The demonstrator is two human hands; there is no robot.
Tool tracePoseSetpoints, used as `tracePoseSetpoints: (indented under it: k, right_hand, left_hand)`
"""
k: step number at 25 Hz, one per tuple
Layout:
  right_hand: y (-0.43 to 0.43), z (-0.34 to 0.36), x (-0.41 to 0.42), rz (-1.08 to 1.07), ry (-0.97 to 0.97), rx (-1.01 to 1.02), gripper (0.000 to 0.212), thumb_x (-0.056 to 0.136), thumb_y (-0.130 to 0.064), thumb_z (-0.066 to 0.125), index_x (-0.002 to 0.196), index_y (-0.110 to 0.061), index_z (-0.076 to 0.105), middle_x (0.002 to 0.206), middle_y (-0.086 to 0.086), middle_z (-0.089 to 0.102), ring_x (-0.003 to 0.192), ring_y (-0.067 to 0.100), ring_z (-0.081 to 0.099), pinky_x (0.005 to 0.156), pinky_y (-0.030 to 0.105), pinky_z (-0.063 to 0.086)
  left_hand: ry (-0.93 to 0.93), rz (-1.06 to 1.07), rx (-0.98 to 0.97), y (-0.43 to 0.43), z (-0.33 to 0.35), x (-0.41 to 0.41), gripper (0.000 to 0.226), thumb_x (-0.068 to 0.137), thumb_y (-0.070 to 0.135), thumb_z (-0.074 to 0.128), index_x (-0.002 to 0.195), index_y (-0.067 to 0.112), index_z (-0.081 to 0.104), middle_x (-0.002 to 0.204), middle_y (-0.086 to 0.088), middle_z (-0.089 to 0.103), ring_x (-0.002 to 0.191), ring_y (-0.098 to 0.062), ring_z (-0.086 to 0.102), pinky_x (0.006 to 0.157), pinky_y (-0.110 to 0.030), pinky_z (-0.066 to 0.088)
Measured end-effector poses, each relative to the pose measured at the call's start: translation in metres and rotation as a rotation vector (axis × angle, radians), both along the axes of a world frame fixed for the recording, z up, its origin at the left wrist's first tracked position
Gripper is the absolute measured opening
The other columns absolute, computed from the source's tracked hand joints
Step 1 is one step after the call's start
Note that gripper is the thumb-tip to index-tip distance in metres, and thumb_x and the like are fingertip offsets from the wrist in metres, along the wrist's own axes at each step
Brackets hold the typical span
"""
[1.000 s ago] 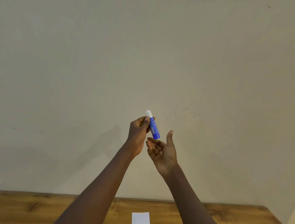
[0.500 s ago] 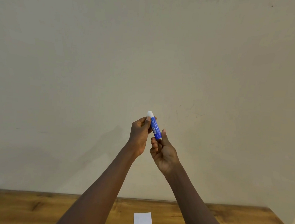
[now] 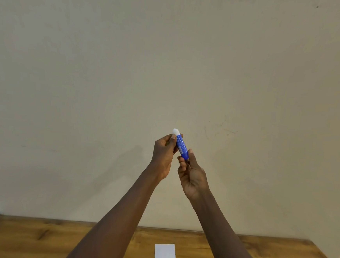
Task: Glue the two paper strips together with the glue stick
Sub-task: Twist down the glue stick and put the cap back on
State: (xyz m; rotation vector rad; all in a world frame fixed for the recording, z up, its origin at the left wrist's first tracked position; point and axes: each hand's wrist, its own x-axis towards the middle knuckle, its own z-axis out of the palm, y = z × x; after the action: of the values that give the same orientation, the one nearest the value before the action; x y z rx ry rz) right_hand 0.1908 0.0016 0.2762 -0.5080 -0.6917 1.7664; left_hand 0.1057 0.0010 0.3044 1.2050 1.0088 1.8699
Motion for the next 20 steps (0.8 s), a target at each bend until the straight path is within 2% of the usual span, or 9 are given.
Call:
tracePoseSetpoints:
  k: [2,4,6,8,10,13,15,18,20]
  right_hand:
    - [0.0010,-0.0015,-0.0016,-0.087,0.041,0.088,0.015,0.081,-0.011,0.059,0.091,-0.001,0.063,0.069,0.008,0.068,0.053,0.010,0.066,0.053,0.017,0.056]
    - [0.0009,-0.0010,-0.0001,-0.074,-0.002,0.122,0.023,0.083,-0.013,0.059,0.100,0.002,0.061,0.078,0.012,0.068,0.058,0.013,0.068,0.057,0.019,0.058]
    - [0.0001,0.0018,0.0024,0.011,-0.076,0.045,0.041,0.086,-0.038,0.052,0.092,0.002,0.062,0.063,0.009,0.070,0.049,0.012,0.065,0.048,0.017,0.055]
    - [-0.0001,0.0039,0.0032,0.077,-0.108,-0.015,0.049,0.086,-0.047,0.046,0.085,0.000,0.061,0.048,0.004,0.064,0.038,0.008,0.056,0.040,0.014,0.048]
    - [-0.0024,0.0028,0.0003,0.061,-0.026,-0.002,0.033,0.087,-0.034,0.050,0.087,-0.002,0.059,0.048,0.002,0.062,0.037,0.007,0.054,0.040,0.012,0.048]
    - [-0.0012,-0.0016,-0.0027,-0.018,0.077,0.071,0.012,0.083,-0.012,0.058,0.086,-0.002,0.063,0.075,0.010,0.066,0.055,0.010,0.067,0.052,0.016,0.055]
    - [-0.0027,-0.0013,-0.0011,-0.003,0.042,0.087,0.014,0.081,-0.015,0.060,0.087,-0.002,0.062,0.082,0.013,0.066,0.059,0.012,0.069,0.054,0.018,0.056]
    - [-0.0029,0.0015,0.0025,0.081,-0.032,-0.021,0.043,0.084,-0.043,0.049,0.088,-0.001,0.060,0.060,0.007,0.069,0.045,0.009,0.062,0.044,0.015,0.052]
    - [-0.0029,0.0027,0.0028,0.089,0.028,-0.039,0.037,0.087,-0.036,0.049,0.090,0.000,0.058,0.049,0.004,0.064,0.038,0.006,0.056,0.040,0.013,0.048]
  left_hand:
    - [-0.005,0.003,0.010,-0.0011,0.0030,0.0014,0.027,0.095,0.016,0.037,0.109,0.003,0.057,0.086,0.004,0.060,0.081,-0.009,0.058,0.081,-0.020,0.048]
    - [-0.018,-0.003,0.017,-0.0016,0.0047,-0.0005,0.027,0.095,0.014,0.037,0.108,0.000,0.057,0.087,0.004,0.061,0.082,-0.008,0.057,0.082,-0.020,0.048]
    - [-0.008,-0.008,0.013,-0.0028,0.0047,-0.0028,0.025,0.095,0.014,0.038,0.105,0.000,0.057,0.090,0.000,0.061,0.085,-0.011,0.058,0.086,-0.025,0.048]
    - [0.000,-0.015,0.011,-0.0054,0.0041,-0.0034,0.021,0.095,0.014,0.038,0.100,0.007,0.057,0.094,-0.002,0.061,0.089,-0.013,0.057,0.089,-0.029,0.045]
    - [0.013,-0.023,0.018,-0.0063,0.0042,-0.0026,0.018,0.095,0.015,0.038,0.097,0.012,0.055,0.096,-0.001,0.061,0.088,-0.012,0.057,0.088,-0.029,0.044]
    - [0.036,-0.008,0.019,-0.0037,0.0047,-0.0016,0.023,0.095,0.014,0.037,0.104,0.006,0.056,0.104,-0.004,0.058,0.085,-0.012,0.057,0.084,-0.024,0.049]
    - [0.021,0.002,0.017,-0.0027,0.0047,-0.0029,0.027,0.095,0.013,0.037,0.110,0.000,0.056,0.102,-0.004,0.059,0.084,-0.011,0.058,0.081,-0.021,0.051]
    - [0.006,-0.027,0.023,-0.0016,0.0023,-0.0058,0.027,0.095,0.013,0.038,0.108,-0.002,0.056,0.092,0.001,0.061,0.084,-0.010,0.058,0.077,-0.017,0.052]
    - [0.003,-0.043,0.036,-0.0030,0.0017,-0.0040,0.024,0.095,0.013,0.038,0.103,0.002,0.058,0.091,0.002,0.062,0.083,-0.009,0.058,0.075,-0.015,0.052]
